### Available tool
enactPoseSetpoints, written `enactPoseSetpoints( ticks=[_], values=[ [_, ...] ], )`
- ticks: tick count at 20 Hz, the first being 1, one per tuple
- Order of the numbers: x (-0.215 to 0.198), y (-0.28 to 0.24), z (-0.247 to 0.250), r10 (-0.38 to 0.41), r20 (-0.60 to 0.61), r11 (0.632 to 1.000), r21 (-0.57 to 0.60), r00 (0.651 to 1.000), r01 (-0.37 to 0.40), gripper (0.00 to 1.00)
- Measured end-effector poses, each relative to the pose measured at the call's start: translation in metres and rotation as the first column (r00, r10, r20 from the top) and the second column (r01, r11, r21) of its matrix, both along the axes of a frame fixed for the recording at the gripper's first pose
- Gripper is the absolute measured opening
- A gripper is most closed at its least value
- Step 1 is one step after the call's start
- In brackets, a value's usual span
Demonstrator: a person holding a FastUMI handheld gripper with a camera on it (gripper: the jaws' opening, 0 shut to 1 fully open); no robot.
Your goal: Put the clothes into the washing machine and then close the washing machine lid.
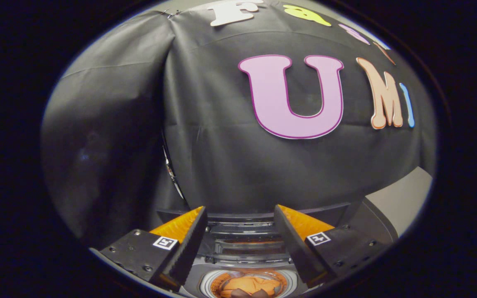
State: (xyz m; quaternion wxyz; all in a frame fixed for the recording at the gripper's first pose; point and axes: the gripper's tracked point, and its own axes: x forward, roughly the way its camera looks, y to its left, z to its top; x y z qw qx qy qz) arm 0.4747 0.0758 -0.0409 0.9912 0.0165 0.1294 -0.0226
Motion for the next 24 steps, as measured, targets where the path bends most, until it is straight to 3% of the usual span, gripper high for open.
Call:
enactPoseSetpoints(
  ticks=[13, 24],
  values=[
    [0.055, -0.012, -0.017, -0.062, -0.026, 0.997, -0.050, 0.998, 0.060, 0.98],
    [0.074, -0.015, -0.042, -0.073, -0.107, 0.996, -0.052, 0.992, 0.067, 0.98]
  ],
)
